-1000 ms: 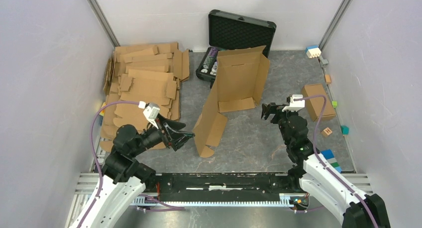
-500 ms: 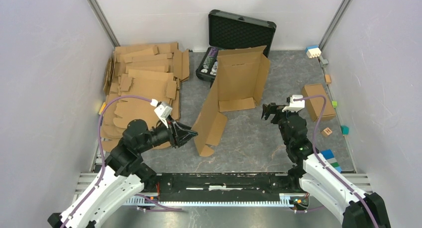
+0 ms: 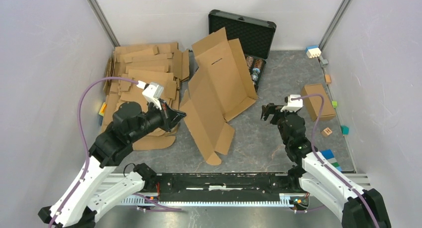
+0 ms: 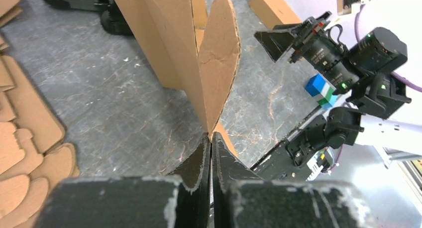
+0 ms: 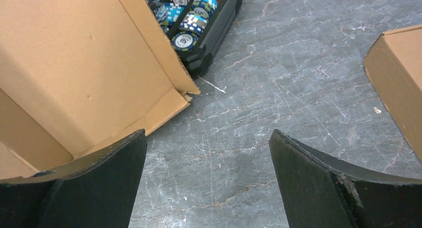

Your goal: Fold the paper box

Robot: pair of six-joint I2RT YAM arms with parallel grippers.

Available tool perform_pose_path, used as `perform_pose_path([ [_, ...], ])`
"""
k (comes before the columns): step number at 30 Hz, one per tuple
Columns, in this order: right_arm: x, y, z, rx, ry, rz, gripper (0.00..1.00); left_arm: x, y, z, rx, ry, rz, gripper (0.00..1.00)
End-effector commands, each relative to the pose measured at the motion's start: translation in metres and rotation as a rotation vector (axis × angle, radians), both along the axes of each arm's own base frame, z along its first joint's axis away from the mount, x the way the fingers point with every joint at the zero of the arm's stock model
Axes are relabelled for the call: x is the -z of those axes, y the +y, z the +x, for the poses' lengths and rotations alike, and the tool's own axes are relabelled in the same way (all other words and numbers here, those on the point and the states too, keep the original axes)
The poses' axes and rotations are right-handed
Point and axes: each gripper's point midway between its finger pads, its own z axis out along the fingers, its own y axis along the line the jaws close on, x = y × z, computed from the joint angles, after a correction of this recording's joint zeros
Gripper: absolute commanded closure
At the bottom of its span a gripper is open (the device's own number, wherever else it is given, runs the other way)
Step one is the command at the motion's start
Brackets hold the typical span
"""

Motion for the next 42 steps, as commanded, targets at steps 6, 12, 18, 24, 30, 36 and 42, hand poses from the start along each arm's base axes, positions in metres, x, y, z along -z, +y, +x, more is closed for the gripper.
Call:
perform_pose_path([
  [6,-0.016,0.031,0.017,-0.141,0.060,-0.047,0.02,-0.015,0.006,0.013,-0.014,0.111,0.215,0.98],
  [12,-0.019,0.055,0.037,-0.225,0.111,-0.059,0.02,-0.015,0.017,0.030,-0.084,0.115,0.263,0.98],
  [18,-0.028,0.062,0.079,-0.192,0.149,-0.083,0.16,-0.016,0.025,0.039,-0.140,0.089,0.277,0.98],
  [24,-0.029,0.051,0.110,-0.096,0.156,-0.081,0.20,-0.014,0.033,0.042,-0.174,0.075,0.301,0.98],
  [30,-0.002,0.050,0.122,-0.066,0.212,-0.083,0.32,-0.012,0.033,0.049,-0.190,0.076,0.314,0.98],
  [36,0.011,0.054,0.126,-0.077,0.235,-0.077,0.52,-0.012,0.033,0.060,-0.206,0.071,0.332,0.98],
  [42,0.019,0.047,0.129,-0.033,0.252,-0.093,0.57,-0.011,0.034,0.069,-0.226,0.075,0.354,0.98],
])
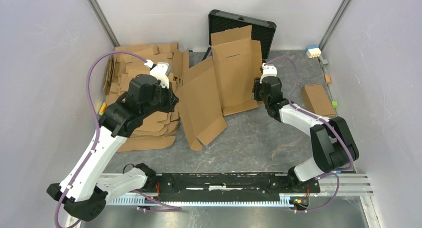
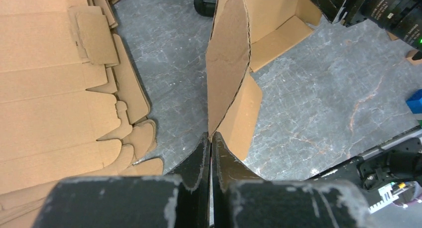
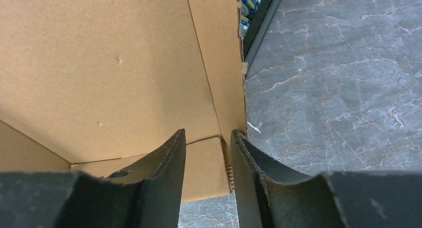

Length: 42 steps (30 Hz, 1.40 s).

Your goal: Fold the paper box

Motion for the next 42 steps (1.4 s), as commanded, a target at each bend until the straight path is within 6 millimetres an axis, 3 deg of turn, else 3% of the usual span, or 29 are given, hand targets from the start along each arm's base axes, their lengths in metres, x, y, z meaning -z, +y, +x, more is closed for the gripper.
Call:
perform_pose_path([
  [1,-0.017,-0.008,0.014,0.063,-0.060,0.004,0.56,-0.012,0.004,0.011,-0.001,-0.054,0.038,0.98],
  [8,-0.024,-0.018,0.011,0.078,-0.084,-0.001,0.26,-0.011,0.009,0.024,-0.032,-0.054,0.068,0.98],
  [14,-0.046,-0.034,-0.005,0.108,-0.158,0.049,0.20,-0.020,0.015,0.048,-0.065,-0.050,0.109,0.98],
  [17,-0.047,-0.053,-0.010,0.172,-0.169,0.049,0.17,-0.025,0.019,0.061,-0.081,-0.039,0.140,0.98],
  [19,-0.043,-0.055,-0.007,0.156,-0.154,0.070,0.16,-0.029,0.019,0.069,-0.079,-0.038,0.139,0.98],
  [21,-0.033,-0.054,0.000,0.134,-0.109,0.096,0.16,-0.033,0.015,0.077,-0.069,-0.036,0.134,0.97],
  [25,-0.016,-0.026,0.006,-0.002,-0.036,0.184,0.20,-0.042,-0.002,0.099,-0.022,-0.018,0.112,0.97],
  [29,-0.019,0.000,-0.009,-0.124,-0.065,0.308,0.28,-0.047,-0.030,0.114,0.072,0.000,0.048,0.97],
  [35,-0.011,0.000,-0.027,-0.103,-0.034,0.341,0.38,-0.045,-0.064,0.127,0.180,0.016,-0.049,0.97],
  [42,-0.007,-0.004,-0.036,-0.059,0.000,0.275,0.38,-0.040,-0.084,0.132,0.246,0.057,-0.110,0.91],
])
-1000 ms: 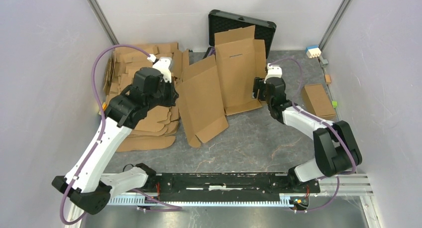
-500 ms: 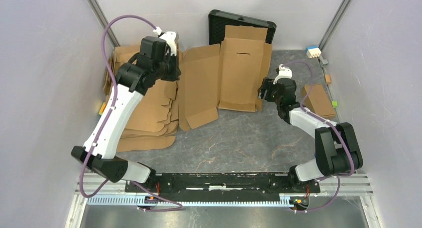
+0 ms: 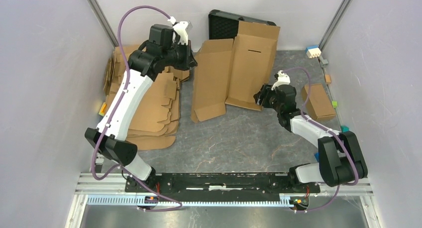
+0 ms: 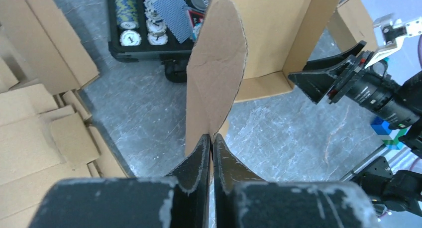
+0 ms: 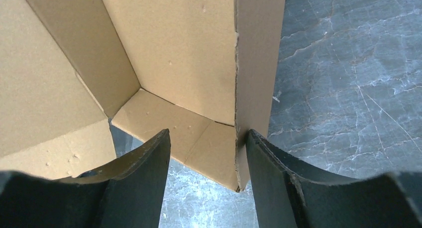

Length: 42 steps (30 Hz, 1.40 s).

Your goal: Fold the paper box

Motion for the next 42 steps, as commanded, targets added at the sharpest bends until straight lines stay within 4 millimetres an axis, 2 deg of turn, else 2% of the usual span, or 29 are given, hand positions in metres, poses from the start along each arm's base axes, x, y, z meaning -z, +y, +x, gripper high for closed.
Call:
perform_pose_path([
  [1,-0.012,0.000,-0.003,0.016,-0.013,-0.014,0.39,-0.007,-0.025,-0.001,0.102,0.017,-0.079,0.89],
  [4,-0.006,-0.020,-0.003,0.119,0.011,-0.067,0.42,-0.008,-0.027,0.001,0.100,0.014,-0.086,0.77],
  [6,-0.002,-0.031,-0.004,0.177,0.028,-0.088,0.40,-0.006,-0.027,0.003,0.094,0.019,-0.087,0.61],
  [10,0.003,-0.038,-0.006,0.222,0.045,-0.091,0.42,0.012,-0.031,-0.002,0.116,0.072,-0.089,0.46],
  [12,0.003,-0.037,-0.007,0.218,0.045,-0.087,0.50,0.020,-0.027,-0.007,0.101,0.068,-0.087,0.38],
  [14,0.003,-0.036,-0.008,0.215,0.043,-0.077,0.65,0.021,-0.020,-0.012,0.075,0.028,-0.104,0.28],
  [15,0.004,-0.035,-0.009,0.213,0.046,-0.071,0.69,0.028,-0.018,-0.018,0.071,0.034,-0.108,0.24],
  [17,0.006,-0.033,-0.012,0.214,0.055,-0.053,0.78,0.035,-0.015,-0.028,0.070,0.036,-0.123,0.19],
  [19,0.008,-0.032,-0.013,0.212,0.058,-0.038,0.91,0.038,-0.015,-0.039,0.084,0.037,-0.146,0.17],
  [20,0.010,-0.031,-0.014,0.212,0.064,-0.030,0.91,0.042,-0.015,-0.043,0.089,0.043,-0.155,0.17],
  [22,0.010,-0.027,-0.014,0.188,0.069,-0.026,0.87,0.042,-0.016,-0.048,0.095,0.049,-0.166,0.17],
  [24,0.006,-0.027,-0.015,0.177,0.062,-0.039,0.74,0.042,-0.014,-0.050,0.090,0.052,-0.161,0.16],
  [26,-0.002,-0.028,-0.015,0.168,0.033,-0.051,0.65,0.039,-0.012,-0.051,0.085,0.044,-0.163,0.15],
  [29,-0.019,-0.032,-0.013,0.151,-0.018,-0.097,0.56,0.036,-0.014,-0.059,0.096,0.048,-0.194,0.14],
  [31,-0.026,-0.035,-0.011,0.153,-0.022,-0.128,0.49,0.041,-0.015,-0.065,0.102,0.057,-0.216,0.13],
  [35,-0.034,-0.064,-0.008,0.265,-0.010,-0.224,0.23,0.059,-0.008,-0.075,0.070,0.080,-0.218,0.13],
  [38,-0.031,-0.079,-0.006,0.308,0.001,-0.275,0.19,0.065,0.006,-0.080,0.005,0.061,-0.201,0.11],
  [40,-0.023,-0.079,-0.005,0.293,0.033,-0.272,0.20,0.069,0.013,-0.083,-0.036,0.048,-0.212,0.09],
  [42,-0.017,-0.075,-0.003,0.272,0.055,-0.266,0.20,0.071,0.007,-0.088,-0.017,0.050,-0.255,0.09],
])
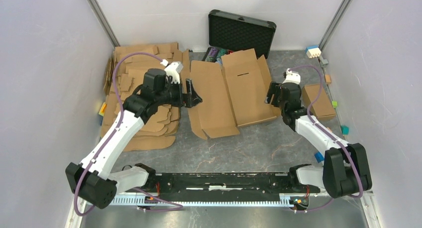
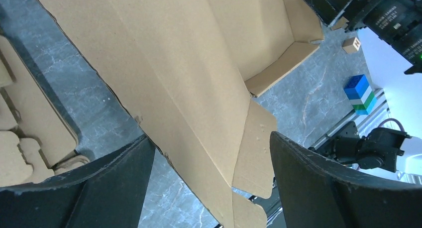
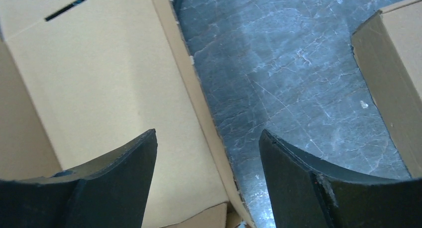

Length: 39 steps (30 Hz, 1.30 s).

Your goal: Fold the paper box

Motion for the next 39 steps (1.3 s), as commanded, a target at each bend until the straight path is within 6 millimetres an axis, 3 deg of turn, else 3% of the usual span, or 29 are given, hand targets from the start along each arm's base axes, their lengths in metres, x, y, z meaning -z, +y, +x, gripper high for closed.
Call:
perform_pose_path([
  [1,0.000,-0.005,0.008,0.000,0.025,-0.036,0.20,-0.019,-0.006,-0.001,-0.034,-0.058,-0.113,0.09],
  [6,0.006,0.005,0.006,-0.061,0.049,-0.011,0.22,-0.004,-0.015,0.004,-0.016,-0.010,-0.128,0.11],
  [10,0.030,0.025,-0.002,-0.152,0.124,0.062,0.25,0.000,-0.018,0.011,-0.024,-0.003,-0.141,0.12],
  [14,0.045,0.042,-0.026,-0.231,0.139,0.149,0.28,0.003,-0.017,0.023,-0.043,-0.008,-0.108,0.13],
  [17,0.044,0.052,-0.046,-0.268,0.113,0.195,0.28,0.001,-0.016,0.032,-0.047,-0.017,-0.076,0.16],
  [21,0.043,0.070,-0.077,-0.301,0.084,0.241,0.20,-0.005,-0.021,0.047,-0.009,-0.053,-0.034,0.15],
  [23,0.044,0.089,-0.092,-0.339,0.085,0.290,0.17,-0.011,-0.030,0.055,0.042,-0.065,-0.031,0.16],
  [27,0.043,0.147,-0.128,-0.475,0.107,0.406,0.16,-0.015,-0.052,0.072,0.129,-0.069,-0.037,0.19],
  [32,0.026,0.188,-0.146,-0.506,0.093,0.439,0.02,-0.021,-0.084,0.079,0.273,-0.094,-0.037,0.15],
  [36,0.019,0.197,-0.146,-0.492,0.108,0.432,0.02,-0.030,-0.097,0.079,0.336,-0.145,-0.015,0.11],
  [38,0.022,0.183,-0.140,-0.396,0.129,0.388,0.02,-0.035,-0.092,0.083,0.308,-0.176,0.025,0.09],
  [39,0.028,0.164,-0.136,-0.288,0.149,0.341,0.02,-0.040,-0.086,0.087,0.272,-0.196,0.047,0.01],
])
